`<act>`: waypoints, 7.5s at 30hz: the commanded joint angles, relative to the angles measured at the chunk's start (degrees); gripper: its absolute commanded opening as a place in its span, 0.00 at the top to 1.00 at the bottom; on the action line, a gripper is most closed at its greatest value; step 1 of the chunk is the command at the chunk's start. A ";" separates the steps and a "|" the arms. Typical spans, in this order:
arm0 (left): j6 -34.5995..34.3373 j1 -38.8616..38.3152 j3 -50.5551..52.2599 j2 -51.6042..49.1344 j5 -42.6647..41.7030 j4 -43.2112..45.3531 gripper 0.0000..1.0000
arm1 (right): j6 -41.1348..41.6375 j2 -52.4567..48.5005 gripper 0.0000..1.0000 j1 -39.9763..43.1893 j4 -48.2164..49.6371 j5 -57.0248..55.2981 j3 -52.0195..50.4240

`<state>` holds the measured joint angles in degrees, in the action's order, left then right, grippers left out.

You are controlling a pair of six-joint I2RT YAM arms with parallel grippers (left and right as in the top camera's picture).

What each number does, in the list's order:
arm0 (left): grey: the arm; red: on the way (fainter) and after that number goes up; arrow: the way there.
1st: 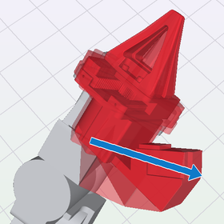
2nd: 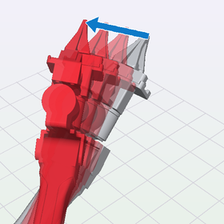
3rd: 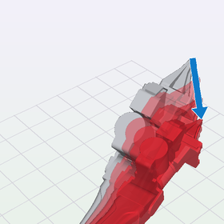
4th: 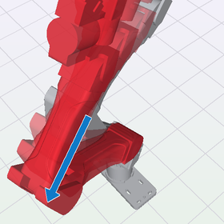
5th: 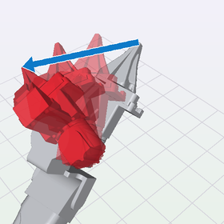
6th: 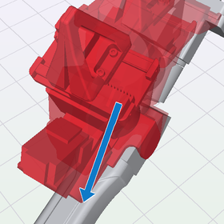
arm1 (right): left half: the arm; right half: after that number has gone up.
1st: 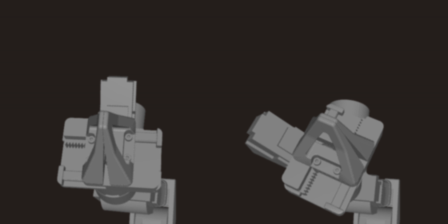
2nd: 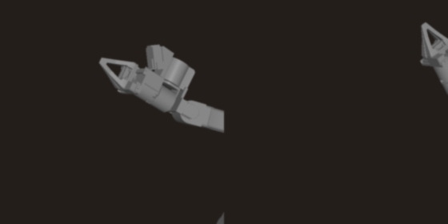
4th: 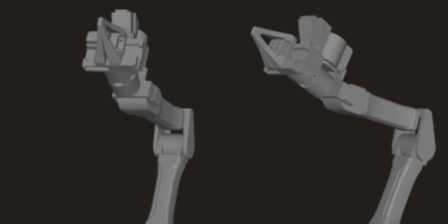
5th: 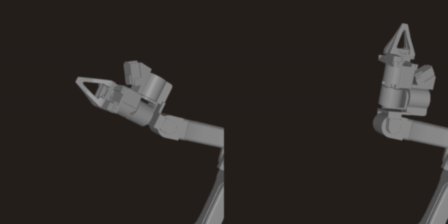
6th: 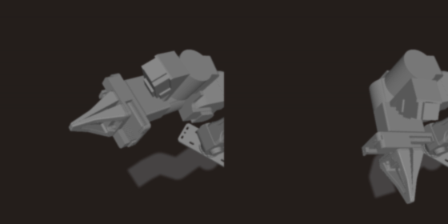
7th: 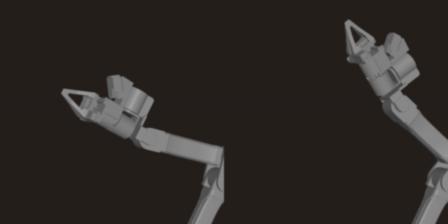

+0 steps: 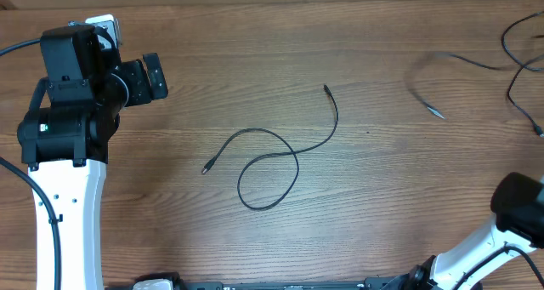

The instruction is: Untangle cables

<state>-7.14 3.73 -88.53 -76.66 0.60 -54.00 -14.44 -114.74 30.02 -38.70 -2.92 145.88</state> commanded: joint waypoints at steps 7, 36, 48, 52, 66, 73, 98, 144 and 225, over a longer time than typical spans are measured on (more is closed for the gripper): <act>-2.10 -0.42 0.22 -0.22 -0.63 0.48 0.00 | -0.66 1.99 0.96 9.40 4.52 6.71 3.93; -1.90 -0.44 0.22 -1.66 -0.66 3.08 0.00 | 11.89 -12.09 0.71 10.51 -4.57 22.51 -41.13; -0.55 -0.44 0.22 -1.66 -0.63 1.44 0.00 | 11.02 -9.84 0.08 0.74 -2.78 22.56 -40.54; -0.55 -0.42 0.22 -1.66 -0.63 1.51 0.00 | 10.99 -5.64 0.08 -4.00 -3.34 22.53 -39.71; -0.55 -0.42 0.22 -1.66 -0.63 0.87 0.00 | -3.76 -3.74 0.22 -24.61 -30.84 39.10 -39.80; -0.55 -0.44 0.22 -1.66 -0.66 0.37 0.00 | -15.87 -3.78 0.24 -41.16 -40.11 33.20 -41.79; 0.76 -0.42 0.22 -1.66 -0.63 -2.34 0.00 | -28.09 -3.78 0.43 -79.23 -21.75 26.97 -60.61; 2.45 -0.42 0.33 -1.66 1.42 -2.69 0.00 | 4.31 5.05 0.96 -36.17 -9.07 20.35 -24.98; 4.28 -0.44 0.11 -9.14 -6.12 2.32 0.00 | 12.90 -8.02 0.03 14.67 -9.44 24.68 -39.21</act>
<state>-5.56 3.73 -88.51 -85.84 -1.30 -52.12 2.22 -129.71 46.65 -47.24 17.85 102.94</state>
